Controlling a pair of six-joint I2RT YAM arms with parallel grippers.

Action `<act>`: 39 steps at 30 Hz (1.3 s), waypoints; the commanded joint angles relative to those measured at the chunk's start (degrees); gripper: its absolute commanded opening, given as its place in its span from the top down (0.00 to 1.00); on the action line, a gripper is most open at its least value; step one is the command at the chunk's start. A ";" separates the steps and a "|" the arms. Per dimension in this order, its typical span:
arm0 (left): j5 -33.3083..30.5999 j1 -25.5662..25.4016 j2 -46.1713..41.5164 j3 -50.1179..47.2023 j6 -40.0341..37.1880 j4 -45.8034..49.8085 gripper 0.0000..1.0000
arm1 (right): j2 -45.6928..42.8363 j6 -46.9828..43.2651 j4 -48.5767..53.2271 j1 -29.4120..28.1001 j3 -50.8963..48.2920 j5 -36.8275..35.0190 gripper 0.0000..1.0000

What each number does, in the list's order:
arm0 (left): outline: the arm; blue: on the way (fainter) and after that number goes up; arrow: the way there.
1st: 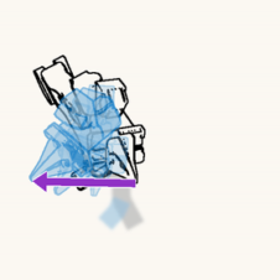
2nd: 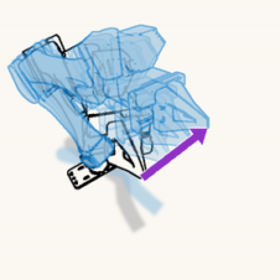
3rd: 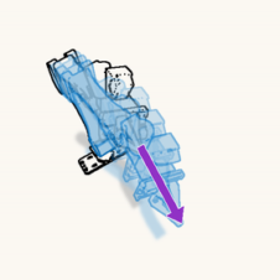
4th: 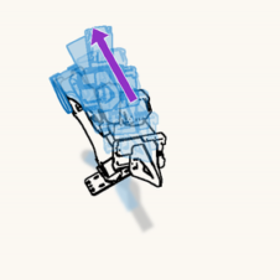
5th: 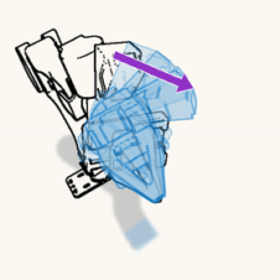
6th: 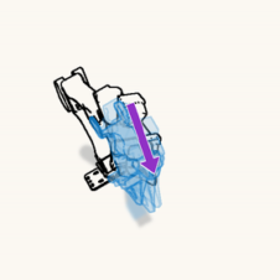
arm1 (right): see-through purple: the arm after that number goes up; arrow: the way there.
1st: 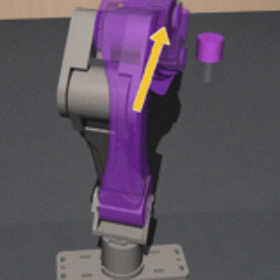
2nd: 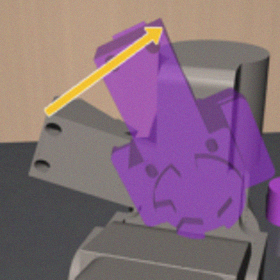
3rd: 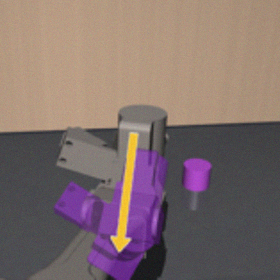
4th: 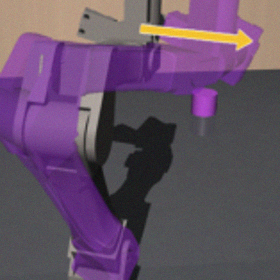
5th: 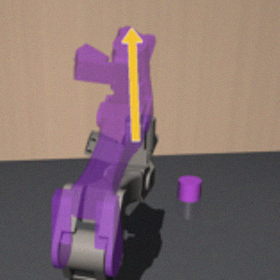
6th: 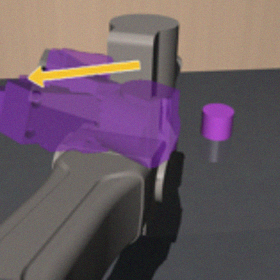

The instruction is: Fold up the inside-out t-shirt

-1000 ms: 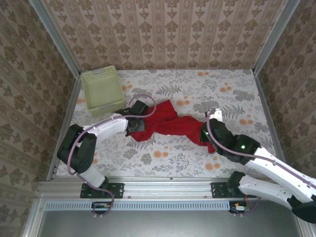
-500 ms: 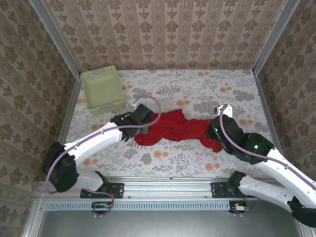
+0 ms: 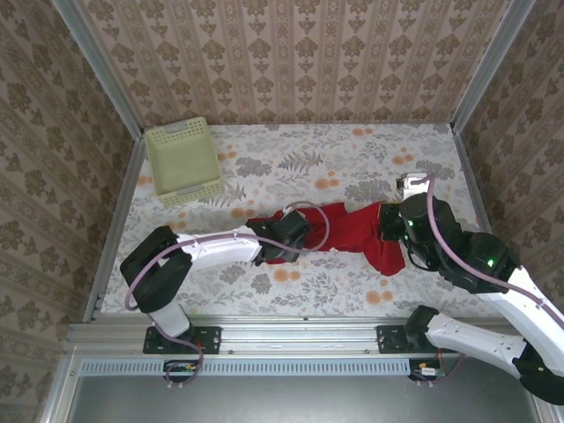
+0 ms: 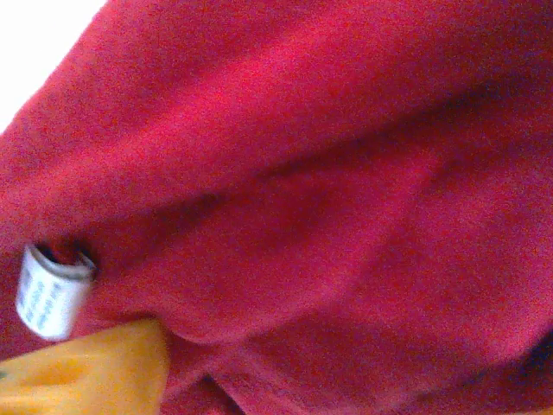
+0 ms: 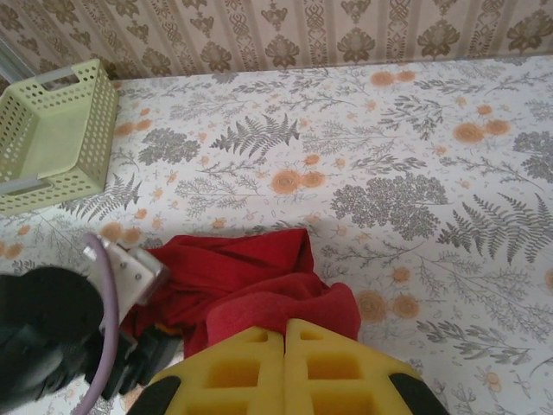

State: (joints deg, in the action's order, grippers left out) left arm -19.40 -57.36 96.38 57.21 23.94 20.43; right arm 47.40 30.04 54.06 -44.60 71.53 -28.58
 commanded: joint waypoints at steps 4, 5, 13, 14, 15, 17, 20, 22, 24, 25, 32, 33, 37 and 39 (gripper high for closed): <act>0.40 2.27 -1.61 4.33 -2.51 1.93 0.87 | 0.72 1.32 8.95 0.69 5.88 -9.50 1.00; 0.41 2.33 -3.33 4.86 -3.01 2.91 0.96 | 1.08 1.59 10.61 0.87 6.89 -11.12 1.00; 5.14 -0.12 -23.64 4.13 -6.59 7.07 1.00 | -2.24 -2.35 14.50 1.23 13.76 -12.20 1.00; 7.13 -0.02 -26.07 3.36 -6.95 6.65 1.00 | -2.52 -2.73 14.42 1.25 14.45 -11.51 1.00; 8.74 0.87 -28.01 2.43 -6.93 6.12 1.00 | -2.49 -3.12 14.24 1.27 14.72 -11.29 1.00; 14.07 6.07 -29.64 0.20 -5.57 4.83 1.00 | -1.73 -3.43 13.64 1.32 14.21 -12.37 1.00; 21.45 17.55 -25.17 -0.82 -1.51 6.03 0.94 | 1.94 -2.82 13.09 2.20 13.04 -16.13 1.00; 22.03 20.90 -17.08 2.90 -2.20 10.51 0.89 | 5.14 -3.00 10.89 5.73 10.97 -14.58 1.00; 19.03 21.15 -9.16 7.89 -3.10 15.24 0.82 | 7.73 -3.40 7.52 12.36 8.47 -5.42 1.00; 17.38 21.19 -5.36 10.48 -2.99 17.34 0.74 | 8.91 -3.45 5.08 15.52 6.68 -0.26 1.00; 3.33 16.70 -4.43 13.89 -1.42 20.59 0.31 | 14.69 -3.69 -1.38 21.06 2.01 9.81 1.00; 2.40 14.48 -6.66 12.41 -2.86 18.50 0.28 | 14.74 -3.66 -1.68 21.30 1.57 10.09 1.00; 3.48 6.58 -12.16 7.08 -8.03 10.79 0.19 | 13.57 -3.58 -2.49 22.31 -0.01 10.79 1.00; 5.91 5.38 -11.40 6.29 -8.84 9.42 0.18 | 13.01 -3.43 -2.60 22.77 -0.50 11.10 1.00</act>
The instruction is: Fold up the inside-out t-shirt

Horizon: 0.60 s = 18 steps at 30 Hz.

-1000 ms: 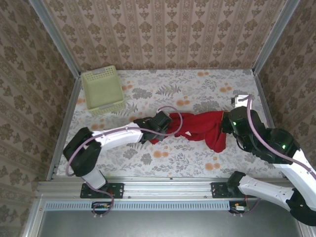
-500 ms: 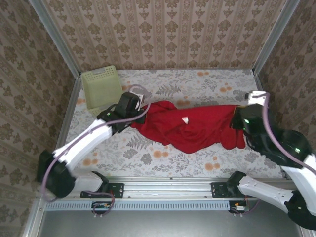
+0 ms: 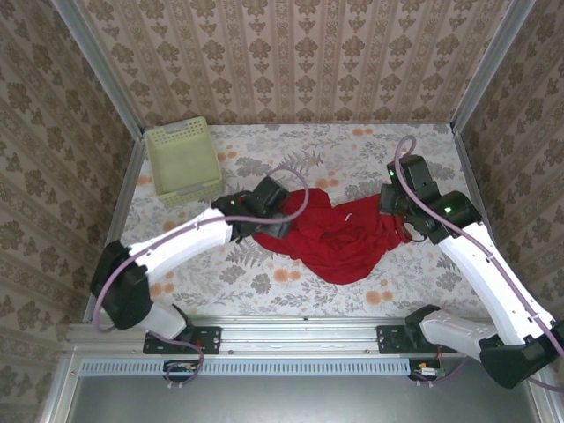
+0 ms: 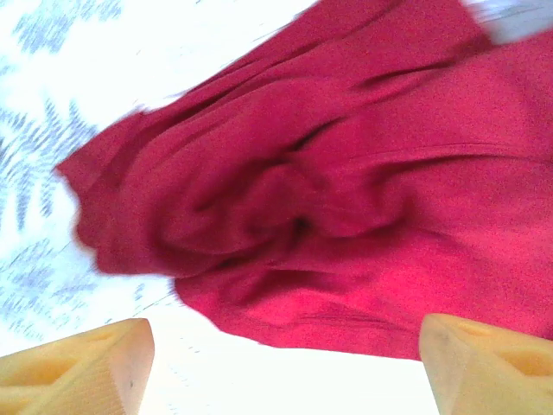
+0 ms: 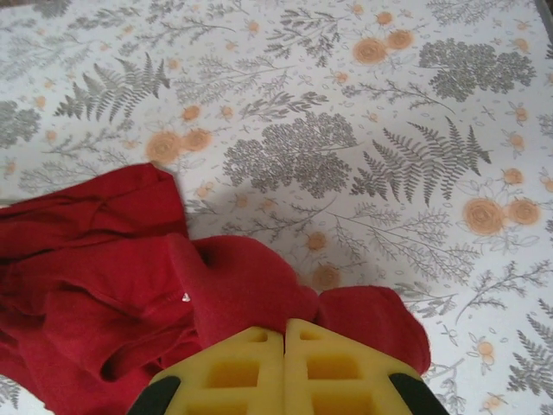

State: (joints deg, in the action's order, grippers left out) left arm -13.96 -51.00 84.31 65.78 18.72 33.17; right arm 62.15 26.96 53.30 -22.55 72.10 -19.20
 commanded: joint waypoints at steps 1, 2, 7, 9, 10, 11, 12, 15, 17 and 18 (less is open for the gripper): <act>0.88 -1.31 1.91 -1.99 -4.07 -3.47 0.18 | -2.06 -0.41 -1.83 0.90 -1.29 1.86 1.00; 0.79 -1.69 3.26 -1.60 -4.56 -3.38 0.18 | -2.26 -0.35 -1.89 1.05 -1.42 1.86 1.00; 0.98 -2.39 10.84 2.53 -6.40 -3.87 0.16 | -3.85 -0.41 -1.53 1.74 -2.19 2.00 1.00; 1.59 -2.43 13.37 4.30 -6.48 -3.96 0.15 | -4.68 -0.41 -1.62 1.88 -2.82 2.10 1.00; 2.07 -2.36 14.74 5.51 -6.20 -3.57 0.16 | -5.07 -0.41 -1.70 1.89 -3.21 2.12 1.00; 2.58 -2.35 15.82 6.28 -6.09 -3.67 0.16 | -5.43 -0.32 -1.73 1.97 -3.65 2.18 1.00; 3.06 -2.38 16.92 6.93 -5.72 -4.00 0.17 | -5.72 -0.21 -1.78 2.00 -4.14 2.22 1.00; 2.70 -2.08 19.53 8.42 -4.42 -4.75 0.25 | -6.33 -0.15 -1.90 2.23 -5.54 2.17 1.00; 1.61 -1.68 20.48 9.14 -4.01 -5.13 0.31 | -6.67 -0.25 -2.06 2.31 -6.37 2.35 1.00; 1.03 -1.48 20.83 9.65 -3.83 -5.28 0.35 | -6.84 -0.32 -2.12 2.37 -6.73 2.49 1.00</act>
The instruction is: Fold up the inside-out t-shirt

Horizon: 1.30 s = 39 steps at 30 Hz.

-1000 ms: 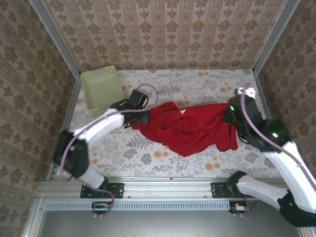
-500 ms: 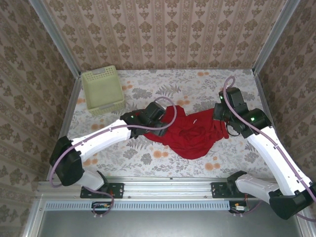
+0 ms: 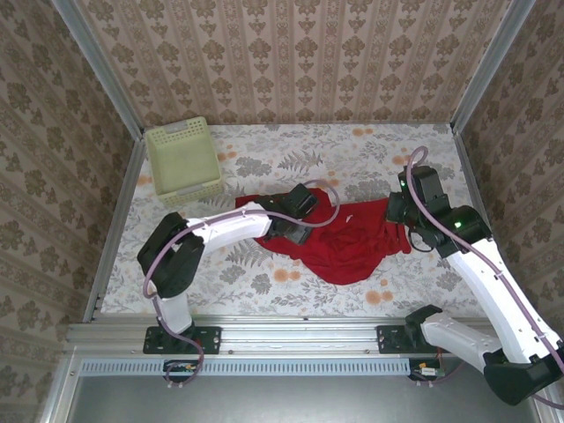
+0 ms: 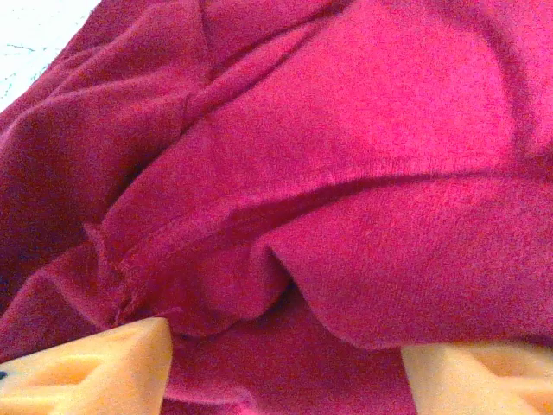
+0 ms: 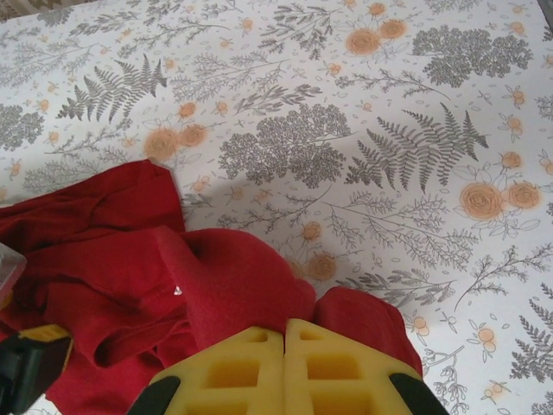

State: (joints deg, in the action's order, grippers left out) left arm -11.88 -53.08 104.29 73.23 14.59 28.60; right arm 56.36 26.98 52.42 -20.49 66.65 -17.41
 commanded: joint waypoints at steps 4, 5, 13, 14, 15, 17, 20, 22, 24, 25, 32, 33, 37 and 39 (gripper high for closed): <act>-1.09 1.65 1.69 3.44 0.51 -2.24 0.49 | -1.60 -0.32 -1.70 0.38 -2.61 1.34 1.00; -0.76 1.97 2.09 3.81 0.44 -2.40 0.52 | -1.77 -0.34 -1.80 0.43 -2.79 1.37 1.00; 9.23 3.91 5.73 6.63 -0.70 -3.64 0.63 | -2.48 -0.69 -1.15 0.54 -2.84 0.78 1.00; 10.03 3.82 6.06 6.82 -0.86 -3.50 0.61 | -2.57 -0.66 -0.90 0.62 -2.77 0.59 1.00; 10.46 3.69 6.46 7.07 -1.03 -3.13 0.58 | -2.73 -0.70 -0.77 0.61 -2.76 0.51 1.00; 11.22 3.54 7.02 7.02 -1.38 -2.85 0.52 | -3.09 -0.76 -0.65 0.68 -2.76 0.38 1.00; 11.73 3.60 7.57 6.50 -1.24 -2.95 0.52 | -3.34 -0.73 -0.57 0.80 -2.97 0.42 1.00; 10.44 3.51 7.85 6.46 -0.71 -2.84 0.64 | -3.35 -0.84 -0.48 0.89 -3.10 0.39 1.00; 8.97 3.52 7.44 6.30 -0.38 -2.93 0.72 | -3.36 -0.95 -0.27 0.89 -2.89 0.26 1.00; 7.96 3.43 7.02 6.29 -0.29 -2.81 0.78 | -3.44 -1.05 -0.07 0.92 -2.77 -0.03 1.00; -3.58 1.50 -3.67 4.93 0.14 -1.70 1.00 | -4.36 -2.27 3.01 1.55 1.56 -4.86 1.00; -5.96 0.95 -7.05 3.96 0.41 -2.15 1.00 | -4.90 -2.59 3.26 1.63 2.49 -5.18 1.00; -8.88 0.23 -21.19 0.93 0.85 -3.96 1.00 | -6.24 -3.65 4.80 1.67 7.44 -5.90 1.00; -9.77 -0.20 -28.05 0.51 0.62 -4.30 1.00 | -6.89 -4.09 5.51 1.71 9.81 -5.82 1.00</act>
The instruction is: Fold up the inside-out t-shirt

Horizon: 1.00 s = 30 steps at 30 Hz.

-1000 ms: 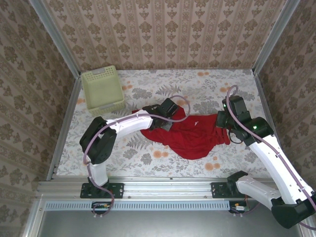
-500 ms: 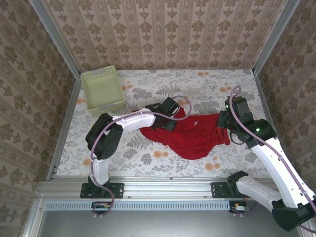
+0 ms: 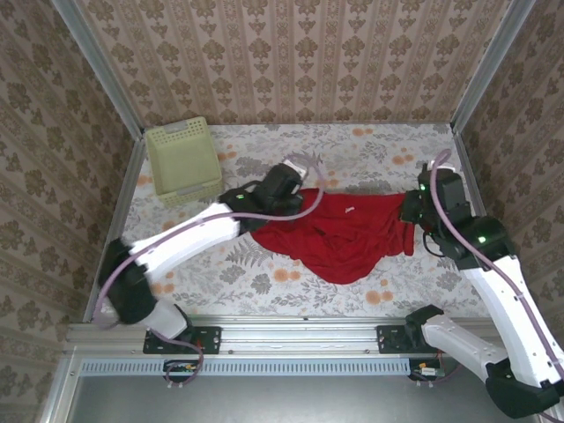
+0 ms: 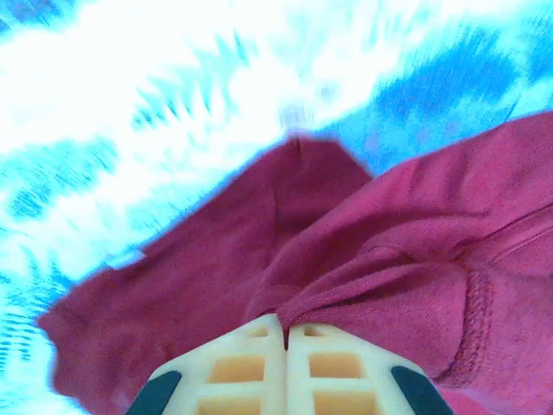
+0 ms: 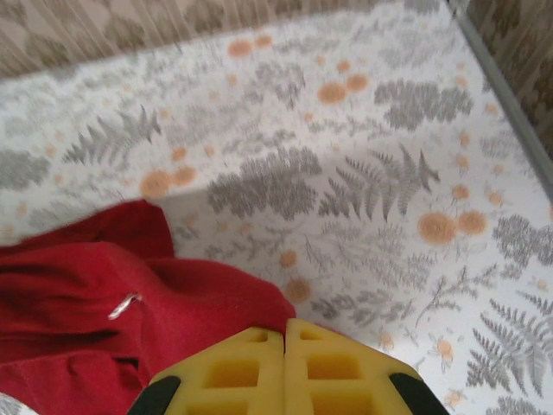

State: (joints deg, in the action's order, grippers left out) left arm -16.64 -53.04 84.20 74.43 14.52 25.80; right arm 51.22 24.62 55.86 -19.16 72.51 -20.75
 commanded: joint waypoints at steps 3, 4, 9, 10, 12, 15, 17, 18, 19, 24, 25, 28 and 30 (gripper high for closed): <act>-5.72 -1.02 -16.59 0.73 -0.14 -0.42 1.00 | -3.30 -3.12 2.97 0.34 8.81 -1.93 1.00; -5.84 -1.34 -19.02 1.61 -0.53 0.08 1.00 | -3.71 -3.63 3.32 0.35 10.28 -1.83 1.00; -6.65 -4.70 -27.06 7.54 -2.97 2.85 1.00 | -6.06 -6.64 4.06 0.28 21.14 0.99 1.00; -6.86 -5.70 -28.03 8.95 -3.54 3.32 1.00 | -6.44 -7.35 3.92 0.30 23.60 1.85 1.00; -7.74 -8.01 -29.18 11.46 -4.94 3.79 1.00 | -6.81 -8.56 3.89 0.30 28.07 3.63 1.00; -10.05 -12.22 -29.23 15.73 -7.63 4.41 1.00 | -6.01 -9.57 4.67 0.32 35.87 6.38 1.00; -11.87 -15.44 -28.56 18.52 -9.43 4.43 1.00 | -5.03 -9.52 5.13 0.28 40.92 8.90 1.00; -12.53 -17.18 -28.12 20.08 -10.43 4.35 1.00 | -4.58 -9.49 5.17 0.30 43.36 10.18 1.00; -13.09 -18.82 -27.52 21.66 -11.12 4.50 1.00 | -4.13 -9.30 5.14 0.32 45.17 11.20 1.00; -13.78 -20.35 -25.47 26.02 -12.07 3.99 1.00 | -1.57 -9.37 4.47 0.37 51.64 11.43 1.00; -14.69 -20.35 -25.04 26.08 -12.90 3.23 1.00 | -1.12 -9.50 4.20 0.36 51.72 10.51 1.00; -22.65 -20.16 -22.02 26.60 -16.62 1.00 1.00 | 0.76 -10.66 1.58 0.27 48.87 6.25 1.00; -27.73 -17.91 -18.14 28.14 -18.24 1.46 1.00 | 2.89 -11.55 -0.50 0.32 45.68 2.00 1.00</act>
State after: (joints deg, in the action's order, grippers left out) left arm -33.58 -72.86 61.98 100.05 1.23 29.91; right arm 49.60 15.31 59.27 -19.09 121.58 -12.10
